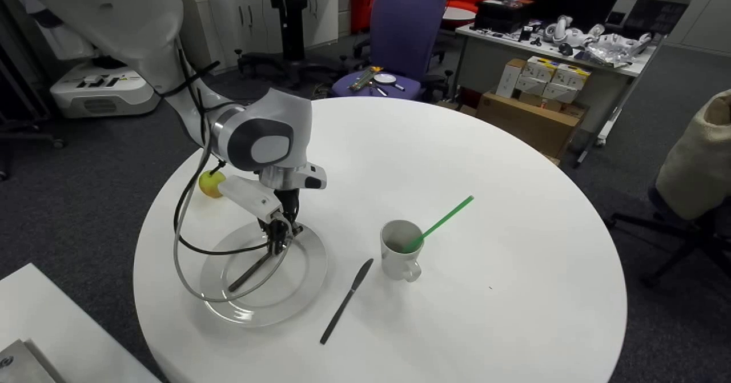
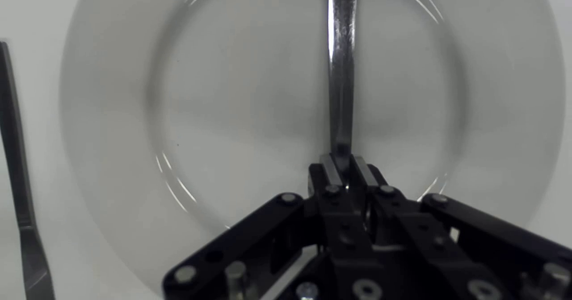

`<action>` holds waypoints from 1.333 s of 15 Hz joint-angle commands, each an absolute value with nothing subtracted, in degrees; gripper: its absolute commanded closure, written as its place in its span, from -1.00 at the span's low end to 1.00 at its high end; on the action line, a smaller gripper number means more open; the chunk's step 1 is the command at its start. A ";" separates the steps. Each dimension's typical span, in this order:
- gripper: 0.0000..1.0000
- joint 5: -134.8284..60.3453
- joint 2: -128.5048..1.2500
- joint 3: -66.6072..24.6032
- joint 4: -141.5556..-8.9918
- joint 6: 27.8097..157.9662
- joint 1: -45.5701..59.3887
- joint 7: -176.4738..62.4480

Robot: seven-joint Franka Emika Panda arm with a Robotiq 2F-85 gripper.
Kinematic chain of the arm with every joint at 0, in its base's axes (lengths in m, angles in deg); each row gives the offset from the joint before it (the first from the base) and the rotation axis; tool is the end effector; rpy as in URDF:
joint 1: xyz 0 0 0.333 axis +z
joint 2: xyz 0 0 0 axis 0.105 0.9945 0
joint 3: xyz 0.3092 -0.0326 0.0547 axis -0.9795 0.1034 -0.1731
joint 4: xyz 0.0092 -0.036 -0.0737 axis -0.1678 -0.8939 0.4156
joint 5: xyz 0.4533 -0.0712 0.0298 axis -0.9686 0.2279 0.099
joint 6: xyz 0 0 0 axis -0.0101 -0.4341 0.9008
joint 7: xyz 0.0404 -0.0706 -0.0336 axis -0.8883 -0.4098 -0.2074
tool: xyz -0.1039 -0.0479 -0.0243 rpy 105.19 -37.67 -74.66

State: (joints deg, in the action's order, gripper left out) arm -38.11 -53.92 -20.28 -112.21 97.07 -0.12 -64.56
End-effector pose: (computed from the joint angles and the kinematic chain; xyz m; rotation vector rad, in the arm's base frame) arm 0.5159 -0.1043 0.0660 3.0821 -0.1604 -0.4605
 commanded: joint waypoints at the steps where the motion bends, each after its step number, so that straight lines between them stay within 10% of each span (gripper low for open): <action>1: 0.95 -37.95 -58.81 -20.48 -114.58 95.71 1.26 -63.06; 20: 0.95 -43.82 -58.36 -29.01 -111.64 92.24 8.80 -60.44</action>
State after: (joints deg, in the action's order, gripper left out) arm -40.66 -58.27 -28.20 -112.51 93.02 9.89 -59.53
